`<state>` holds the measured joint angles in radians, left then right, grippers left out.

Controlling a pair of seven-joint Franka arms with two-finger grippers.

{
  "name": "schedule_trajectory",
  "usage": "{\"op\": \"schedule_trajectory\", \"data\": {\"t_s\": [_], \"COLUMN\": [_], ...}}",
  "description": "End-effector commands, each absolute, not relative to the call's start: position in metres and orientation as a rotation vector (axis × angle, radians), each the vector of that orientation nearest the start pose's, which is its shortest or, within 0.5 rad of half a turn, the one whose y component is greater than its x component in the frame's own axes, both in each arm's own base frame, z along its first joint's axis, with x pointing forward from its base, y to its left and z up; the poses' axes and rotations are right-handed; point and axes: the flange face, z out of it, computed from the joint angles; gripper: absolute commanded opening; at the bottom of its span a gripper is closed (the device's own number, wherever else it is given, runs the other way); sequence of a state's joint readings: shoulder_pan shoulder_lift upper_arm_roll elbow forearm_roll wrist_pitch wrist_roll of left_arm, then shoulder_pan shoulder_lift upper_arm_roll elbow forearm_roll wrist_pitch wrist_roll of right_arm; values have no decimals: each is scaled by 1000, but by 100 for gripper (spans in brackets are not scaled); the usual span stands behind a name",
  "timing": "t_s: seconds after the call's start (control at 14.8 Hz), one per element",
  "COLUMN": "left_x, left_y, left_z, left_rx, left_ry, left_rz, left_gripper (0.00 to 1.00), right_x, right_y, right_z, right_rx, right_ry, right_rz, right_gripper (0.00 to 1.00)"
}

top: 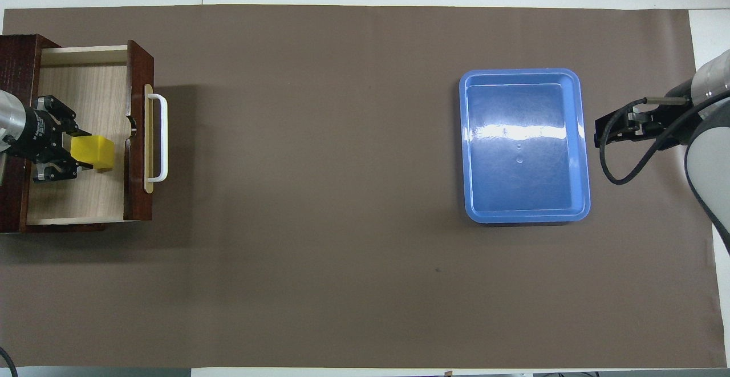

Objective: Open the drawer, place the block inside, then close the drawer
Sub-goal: 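Open the left gripper to release the cube in the drawer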

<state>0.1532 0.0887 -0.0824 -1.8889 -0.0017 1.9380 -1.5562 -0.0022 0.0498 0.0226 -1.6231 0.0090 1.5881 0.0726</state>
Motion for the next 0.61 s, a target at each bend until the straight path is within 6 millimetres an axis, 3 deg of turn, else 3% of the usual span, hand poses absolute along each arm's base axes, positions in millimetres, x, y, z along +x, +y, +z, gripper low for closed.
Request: {"op": "schedule_trajectory", "data": {"t_s": [0.0,0.41,0.47,0.54], "left_x": [560,559,559,559], "left_y": [43,46,46,45], "left_z": [451,445,445,446], "left_rx": [2124,2102,2102,2105], "left_ry": [2301,2289,2286,2282], "left_rz": [-21,16,20,22], "left_gripper": [0,0,6,29], "right_x": [561,559,559,559], "right_y": [7,1,1,2], "right_z": [575,574,574,574], "right_rx": [-3151,-3156,-3156,-3156], "right_ry": [25,42,42,42], "right_rz": [120,135,135,137], "right_gripper": [100,100,100,100]}}
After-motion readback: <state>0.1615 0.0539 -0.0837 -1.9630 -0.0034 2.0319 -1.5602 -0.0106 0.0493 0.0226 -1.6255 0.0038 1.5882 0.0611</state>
